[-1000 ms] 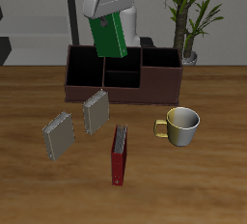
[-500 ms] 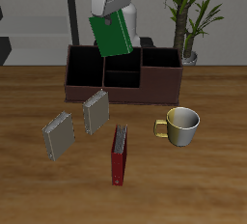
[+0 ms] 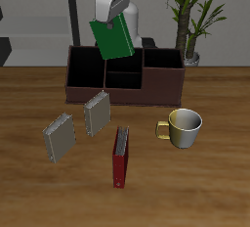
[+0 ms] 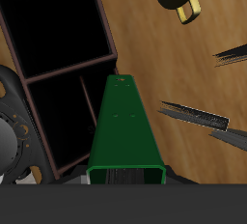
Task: Place the green book into the back desk caddy's front compartment and place the left yellow book into the back desk caddy's right compartment and place the red book into the back desk caddy's right compartment
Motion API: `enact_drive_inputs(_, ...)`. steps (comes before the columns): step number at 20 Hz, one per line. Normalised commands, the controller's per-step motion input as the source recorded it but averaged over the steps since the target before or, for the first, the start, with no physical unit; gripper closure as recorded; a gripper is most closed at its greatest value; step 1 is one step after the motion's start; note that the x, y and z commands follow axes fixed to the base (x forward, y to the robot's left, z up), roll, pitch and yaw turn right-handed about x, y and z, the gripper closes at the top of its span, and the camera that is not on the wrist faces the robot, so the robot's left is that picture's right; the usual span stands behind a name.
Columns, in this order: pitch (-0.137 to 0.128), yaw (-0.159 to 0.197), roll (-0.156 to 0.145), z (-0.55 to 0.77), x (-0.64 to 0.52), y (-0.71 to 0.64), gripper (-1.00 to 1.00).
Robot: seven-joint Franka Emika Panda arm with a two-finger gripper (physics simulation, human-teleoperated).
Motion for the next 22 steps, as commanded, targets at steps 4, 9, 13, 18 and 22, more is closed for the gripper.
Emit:
enact_drive_inputs(4,0.075,0.053,-0.037,0.05,0.11,-0.01,1.00)
enact_drive_inputs(9,0.085,0.053,-0.036,0.00,0.12,-0.03,1.00)
enact_drive_inputs(13,0.068,0.048,-0.026,0.00,0.11,0.03,1.00)
enact_drive_inputs(18,0.028,0.072,-0.022,0.11,0.14,0.12,1.00)
enact_drive_inputs(22,0.057,0.019,-0.014,0.07,0.14,0.16,1.00)
